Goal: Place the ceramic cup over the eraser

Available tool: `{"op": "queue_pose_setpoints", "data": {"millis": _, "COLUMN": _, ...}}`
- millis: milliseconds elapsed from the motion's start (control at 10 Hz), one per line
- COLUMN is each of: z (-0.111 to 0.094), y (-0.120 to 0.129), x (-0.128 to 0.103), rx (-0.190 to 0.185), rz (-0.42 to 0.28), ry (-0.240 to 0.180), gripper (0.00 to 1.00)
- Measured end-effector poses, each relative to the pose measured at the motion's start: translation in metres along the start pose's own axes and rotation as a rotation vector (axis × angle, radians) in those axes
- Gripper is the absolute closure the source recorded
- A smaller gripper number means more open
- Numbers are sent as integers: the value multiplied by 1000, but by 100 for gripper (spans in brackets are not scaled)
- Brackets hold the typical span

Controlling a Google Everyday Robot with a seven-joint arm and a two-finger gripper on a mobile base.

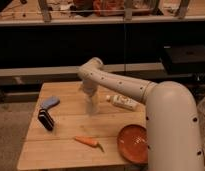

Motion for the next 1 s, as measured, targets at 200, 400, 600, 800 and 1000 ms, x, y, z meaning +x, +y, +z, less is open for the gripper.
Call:
{"op": "queue_pose_setpoints", "data": {"millis": 200, "z": -1, "y": 0, "x": 0, "rx": 0, "rz": -3, "ry": 2, "gripper": 39}}
{"op": "queue_pose_setpoints", "data": {"millis": 400, "z": -1, "y": 1, "x": -1, "rx": -1, "rz": -5, "ry": 3, "gripper": 52}}
{"op": "queue_pose_setpoints", "data": {"millis": 600, "z": -1, "y": 1, "x": -1, "rx": 0, "rz": -9, "ry": 4, "gripper": 53}}
{"op": "queue_pose_setpoints", "data": {"millis": 800, "z": -4, "y": 0, "x": 0, "rx": 2, "rz": -14, "ry": 6, "gripper": 64}}
{"op": "queue_pose_setpoints", "data": {"millis": 1000, "z": -10, "y": -3, "x": 2, "rx": 7, "rz": -17, "ry": 8, "gripper": 85}}
